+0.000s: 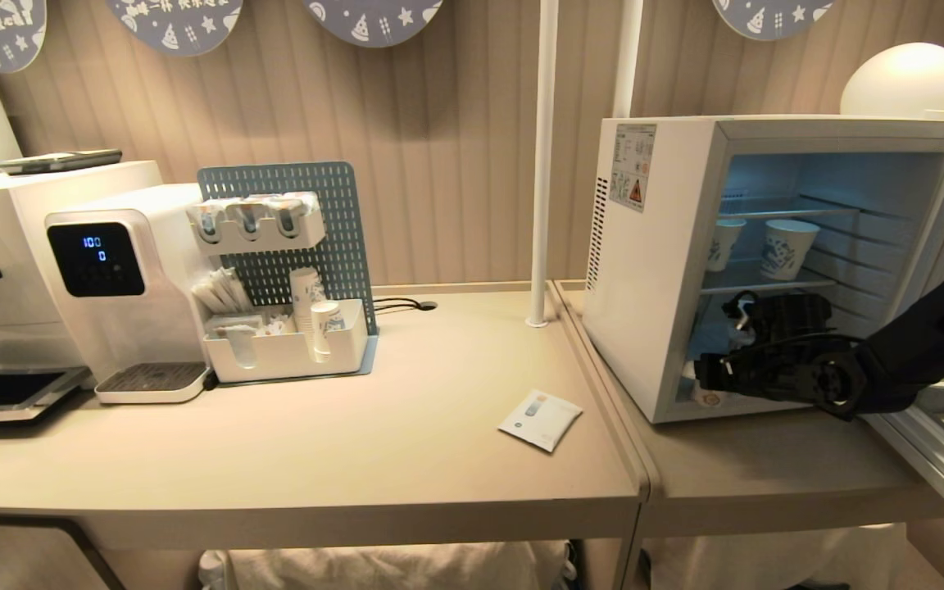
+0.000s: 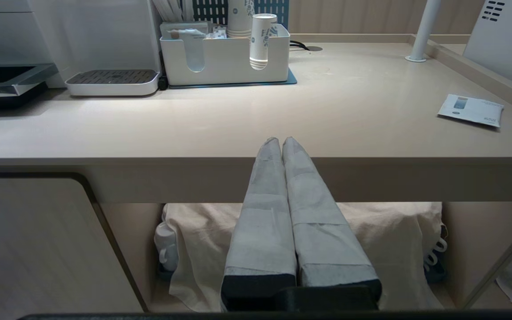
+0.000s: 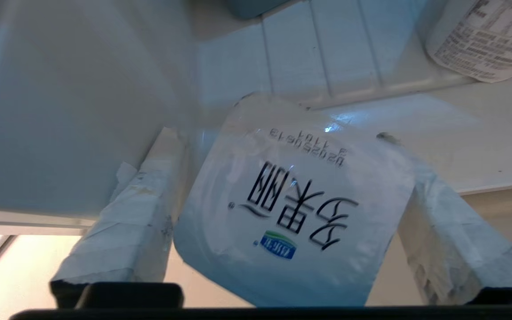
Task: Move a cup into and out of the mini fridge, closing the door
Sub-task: Put the yoghurt in the freezer
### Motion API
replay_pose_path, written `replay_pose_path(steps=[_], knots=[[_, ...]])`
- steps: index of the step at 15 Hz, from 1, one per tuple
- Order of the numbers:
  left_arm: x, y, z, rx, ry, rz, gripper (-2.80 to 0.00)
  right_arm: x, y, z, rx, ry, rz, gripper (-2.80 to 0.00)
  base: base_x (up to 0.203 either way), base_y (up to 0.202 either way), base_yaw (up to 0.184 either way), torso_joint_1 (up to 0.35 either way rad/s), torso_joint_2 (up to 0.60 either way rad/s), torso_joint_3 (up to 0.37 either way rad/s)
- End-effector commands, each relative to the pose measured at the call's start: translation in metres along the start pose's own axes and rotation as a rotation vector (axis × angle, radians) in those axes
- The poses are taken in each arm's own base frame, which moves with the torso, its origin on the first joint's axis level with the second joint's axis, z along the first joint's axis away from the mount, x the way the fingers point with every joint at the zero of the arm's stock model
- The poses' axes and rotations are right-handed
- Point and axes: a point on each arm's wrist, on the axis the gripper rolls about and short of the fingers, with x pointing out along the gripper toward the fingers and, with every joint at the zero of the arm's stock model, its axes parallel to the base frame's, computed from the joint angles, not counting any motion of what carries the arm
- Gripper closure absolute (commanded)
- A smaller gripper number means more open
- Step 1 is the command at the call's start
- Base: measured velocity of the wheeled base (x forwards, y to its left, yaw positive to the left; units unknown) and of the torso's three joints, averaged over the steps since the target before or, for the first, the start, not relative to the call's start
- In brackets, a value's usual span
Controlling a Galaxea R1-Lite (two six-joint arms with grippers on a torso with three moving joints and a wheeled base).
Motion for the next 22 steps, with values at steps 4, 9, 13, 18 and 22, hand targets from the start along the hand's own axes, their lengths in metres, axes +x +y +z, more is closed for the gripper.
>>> replay_pose_path(steps=[4,9,13,18,22], knots=[[0.0,0.0,-0.001,0.001,0.003,0.001,0.0,-0.005,0.001,0.003,0.0,-0.01,0.002,-2.8,0.0,0.0,0.0,0.0,0.0,0.0],[0.0,0.0,-0.001,0.0,0.003,0.001,0.0,-0.007,0.0,0.0,0.003,-0.002,0.001,-2.8,0.0,0.0,0.0,0.0,0.0,0.0],[0.0,0.0,-0.001,0.001,0.003,0.001,0.0,-0.02,0.001,0.0,0.001,-0.001,0.002,-2.8,0.0,0.0,0.0,0.0,0.0,0.0],[0.0,0.0,-0.001,0.001,0.003,0.001,0.0,-0.069,0.006,-0.009,-0.007,-0.015,0.019,-2.8,0.0,0.0,0.0,0.0,0.0,0.0],[0.0,0.0,-0.001,0.001,0.003,0.001,0.0,-0.131,0.014,-0.026,-0.056,-0.03,0.053,-2.8,0.0,0.0,0.0,0.0,0.0,0.0]])
